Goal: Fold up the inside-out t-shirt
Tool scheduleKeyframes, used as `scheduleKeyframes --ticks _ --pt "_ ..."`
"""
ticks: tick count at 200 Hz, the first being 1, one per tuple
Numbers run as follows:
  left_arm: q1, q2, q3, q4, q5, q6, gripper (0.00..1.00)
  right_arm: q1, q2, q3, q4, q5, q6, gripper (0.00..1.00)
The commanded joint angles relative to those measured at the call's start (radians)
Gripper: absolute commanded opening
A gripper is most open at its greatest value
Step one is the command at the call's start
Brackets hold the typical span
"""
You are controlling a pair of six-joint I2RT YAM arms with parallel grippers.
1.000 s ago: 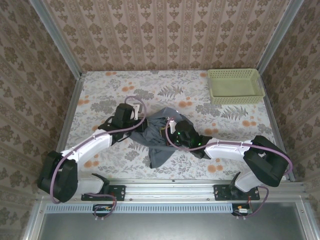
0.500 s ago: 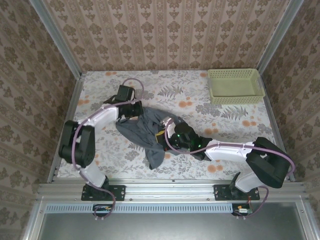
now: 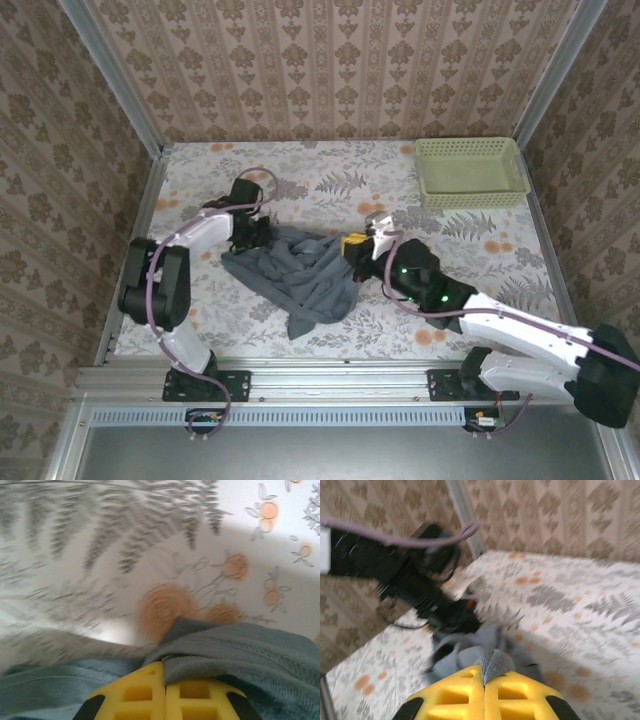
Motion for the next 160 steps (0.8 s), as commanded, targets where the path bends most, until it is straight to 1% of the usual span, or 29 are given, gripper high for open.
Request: scheduleKeyframes --ticks 1,12,15,28,35,40,51,59,64,76,84,93,103,117,130,148,160 --pt "0.08 -0.106 -0.069 0.017 -0.026 -0.028 0.0 -0.072 -0.093 -0.026 -0.074 0.051 0.026 0.0" --pt "0.089 -0.147 -0.087 0.018 -0.034 -0.023 0.0 -0.108 -0.107 -0.051 -0.102 0.046 0.056 0.0" --pt "0.088 -0.157 -0.091 0.019 -0.033 -0.019 0.02 -0.117 -0.107 -0.06 -0.106 0.043 0.064 0.0" --pt "0.066 -0.197 -0.094 0.014 -0.003 -0.002 0.18 -0.145 -0.089 -0.098 -0.108 0.017 0.098 0.0" --pt "0.037 -0.219 -0.093 0.006 0.006 0.005 0.26 -0.148 -0.073 -0.119 -0.095 0.003 0.112 0.0" --pt "0.009 -0.236 -0.094 0.002 0.008 0.01 0.33 -0.147 -0.057 -0.133 -0.08 -0.007 0.124 0.0" --pt "-0.073 -0.28 -0.088 -0.01 -0.01 0.036 0.45 -0.148 -0.023 -0.159 -0.047 -0.028 0.15 0.0" --pt "-0.142 -0.31 -0.085 -0.015 -0.039 0.055 0.53 -0.147 0.001 -0.173 -0.027 -0.029 0.17 0.0" --pt "-0.203 -0.323 -0.083 -0.017 -0.052 0.063 0.58 -0.147 0.013 -0.181 -0.013 -0.028 0.18 0.0" --pt "-0.288 -0.343 -0.08 -0.013 -0.055 0.07 0.67 -0.146 0.032 -0.19 0.016 -0.037 0.19 0.0" --pt "-0.327 -0.343 -0.076 -0.008 -0.05 0.062 0.71 -0.146 0.04 -0.189 0.024 -0.042 0.194 0.0" --pt "-0.362 -0.331 -0.071 -0.002 -0.044 0.052 0.73 -0.146 0.042 -0.187 0.031 -0.046 0.193 0.0" --pt "-0.394 -0.306 -0.06 -0.007 -0.049 0.036 0.74 -0.145 0.039 -0.182 0.032 -0.048 0.187 0.0" --pt "-0.421 -0.257 -0.044 -0.009 -0.053 0.024 0.75 -0.144 0.033 -0.175 0.025 -0.049 0.176 0.0" --pt "-0.436 -0.198 -0.024 -0.029 -0.08 0.021 0.75 -0.143 0.026 -0.168 0.01 -0.048 0.167 0.0" --pt "-0.437 -0.114 0.007 -0.057 -0.086 0.019 0.73 -0.144 0.014 -0.167 -0.005 -0.039 0.16 0.0" --pt "-0.438 -0.064 0.021 -0.067 -0.08 0.016 0.68 -0.144 0.005 -0.165 -0.017 -0.032 0.156 0.0"
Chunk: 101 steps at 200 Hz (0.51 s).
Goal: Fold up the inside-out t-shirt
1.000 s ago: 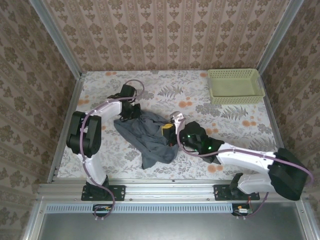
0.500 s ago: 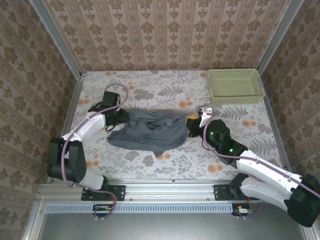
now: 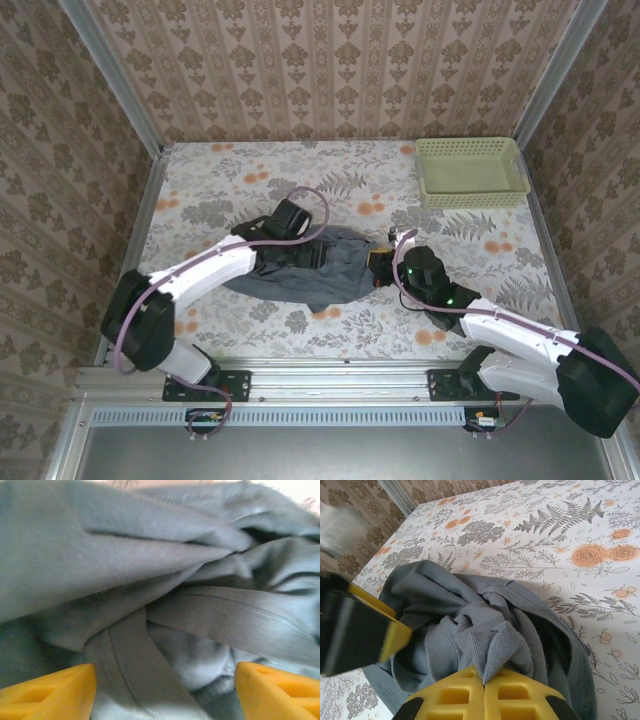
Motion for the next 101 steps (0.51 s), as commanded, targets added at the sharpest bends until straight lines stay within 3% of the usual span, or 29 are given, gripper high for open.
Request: scheduleKeyframes --ticks 1,19,47,66,101 --pt "-0.005 0.081 0.046 -0.062 -0.026 -0.015 0.68 0.002 -0.033 0.024 0.004 -0.002 -0.01 0.0" --pt "-0.001 0.133 0.074 -0.102 -0.073 -0.028 0.55 0.002 -0.048 0.023 -0.014 0.018 -0.017 0.0" --pt "0.03 0.123 0.13 -0.16 -0.126 -0.016 0.19 -0.002 -0.056 0.061 -0.095 0.097 -0.03 0.0" --pt "0.065 0.074 0.209 -0.201 -0.146 0.009 0.0 -0.009 -0.047 0.13 -0.162 0.119 -0.06 0.0" --pt "0.11 -0.075 0.521 -0.285 -0.19 0.093 0.0 -0.048 -0.062 0.384 -0.335 0.111 -0.142 0.0"
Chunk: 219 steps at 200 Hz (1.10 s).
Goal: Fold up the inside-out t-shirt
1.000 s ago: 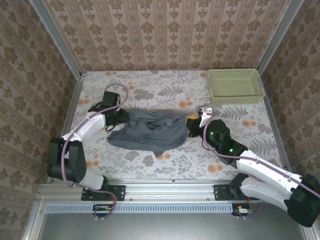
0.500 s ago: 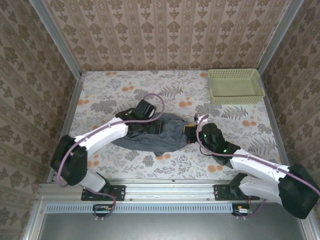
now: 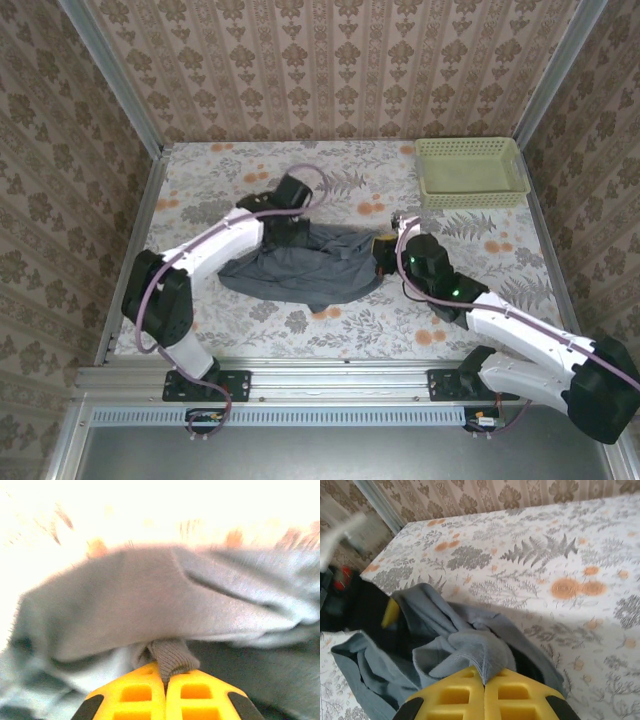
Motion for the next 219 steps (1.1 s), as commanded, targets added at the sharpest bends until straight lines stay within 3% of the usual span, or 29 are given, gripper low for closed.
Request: scheduleKeyframes --ticks 1,16,32,61,87,106,139,180,219 --pt "0.018 -0.175 0.222 -0.057 -0.07 0.077 0.0 -0.027 -0.029 0.205 -0.131 0.033 -0.084 0.0" --pt "-0.013 -0.289 0.3 -0.002 -0.078 0.121 0.0 -0.027 -0.082 0.303 -0.176 0.02 -0.127 0.0" --pt "-0.029 -0.423 0.254 0.104 -0.084 0.139 0.0 -0.027 -0.14 0.361 -0.215 0.007 -0.152 0.0" --pt "0.055 -0.498 0.098 0.134 -0.06 0.087 0.0 -0.033 -0.168 0.319 -0.231 0.022 -0.161 0.0" --pt "0.247 -0.389 -0.061 0.07 0.123 -0.058 0.0 -0.075 -0.03 0.197 -0.196 -0.011 -0.078 0.0" --pt "0.313 -0.302 -0.126 0.027 0.182 -0.092 0.0 -0.106 0.12 0.148 -0.157 -0.073 -0.007 0.0" --pt "0.324 -0.325 -0.091 0.048 0.231 -0.058 0.0 -0.133 0.178 0.205 -0.152 -0.088 -0.027 0.0" --pt "0.314 -0.516 -0.087 0.097 0.194 -0.05 0.0 -0.202 0.163 0.396 -0.244 -0.083 -0.106 0.0" --pt "0.319 -0.503 -0.285 0.132 0.233 -0.134 0.0 -0.246 0.44 0.522 -0.287 -0.16 -0.062 0.0"
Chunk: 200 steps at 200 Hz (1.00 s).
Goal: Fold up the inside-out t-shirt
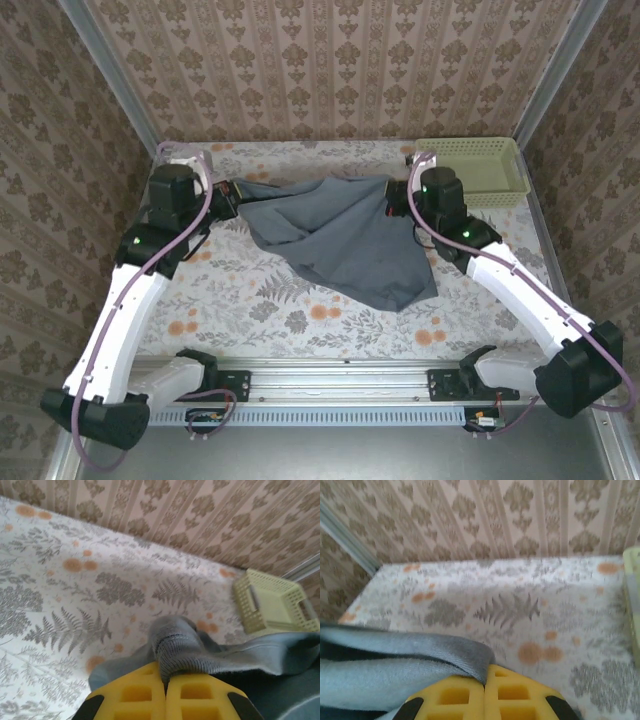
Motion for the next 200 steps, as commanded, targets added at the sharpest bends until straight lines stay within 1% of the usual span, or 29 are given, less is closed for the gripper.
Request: scheduleKeyframes --ticks 1,16,30,34,39,48,63,83,90,102,108,123,138,146,159,173,188,200 --pt "0.004 0.082 -0.147 -0.005 0.034 -0.068 0.0 -0.013 0.212 0.076 -0.062 -0.056 0.012 0.0" --pt "0.02 0.099 -0.237 0.045 0.092 -0.113 0.0 -0.013 0.374 0.182 -0.139 -0.069 0.023 0.0" --pt "0.028 0.104 -0.313 0.098 0.151 -0.141 0.0 -0.012 0.489 0.283 -0.209 -0.07 0.022 0.0" --pt "0.029 0.104 -0.329 0.106 0.16 -0.144 0.0 -0.012 0.515 0.307 -0.222 -0.069 0.021 0.02" --pt "0.029 0.104 -0.344 0.109 0.165 -0.145 0.0 -0.013 0.541 0.331 -0.231 -0.068 0.019 0.07" --pt "0.031 0.102 -0.371 0.113 0.164 -0.147 0.0 -0.012 0.565 0.357 -0.242 -0.055 0.018 0.22" --pt "0.044 0.098 -0.411 0.116 0.157 -0.142 0.0 -0.005 0.555 0.359 -0.243 -0.019 0.009 0.42" --pt "0.079 0.109 -0.453 0.111 0.166 -0.122 0.0 0.029 0.49 0.314 -0.245 0.032 -0.017 0.59" --pt "0.087 0.118 -0.454 0.1 0.165 -0.102 0.0 0.045 0.468 0.291 -0.243 0.045 -0.025 0.64" --pt "0.092 0.136 -0.445 0.064 0.141 -0.057 0.11 0.083 0.425 0.24 -0.24 0.076 -0.036 0.7" --pt "0.092 0.144 -0.438 0.043 0.118 -0.036 0.2 0.105 0.406 0.213 -0.238 0.093 -0.036 0.72" --pt "0.082 0.152 -0.413 -0.009 0.056 0.017 0.38 0.163 0.358 0.139 -0.221 0.122 -0.034 0.74" --pt "0.036 0.126 -0.381 -0.048 -0.04 0.055 0.56 0.215 0.324 0.07 -0.204 0.136 0.004 0.74" --pt "-0.005 0.105 -0.364 -0.052 -0.087 0.077 0.64 0.236 0.31 0.033 -0.185 0.129 0.035 0.74" --pt "-0.089 0.081 -0.329 -0.04 -0.154 0.113 0.73 0.272 0.292 -0.027 -0.146 0.115 0.086 0.74" --pt "-0.181 0.094 -0.29 -0.009 -0.17 0.164 0.83 0.3 0.282 -0.079 -0.108 0.112 0.141 0.74" --pt "-0.22 0.158 -0.259 0.034 -0.152 0.192 0.88 0.317 0.284 -0.125 -0.055 0.102 0.197 0.75" --pt "-0.224 0.23 -0.238 0.069 -0.139 0.204 0.9 0.326 0.293 -0.151 -0.012 0.09 0.236 0.76"
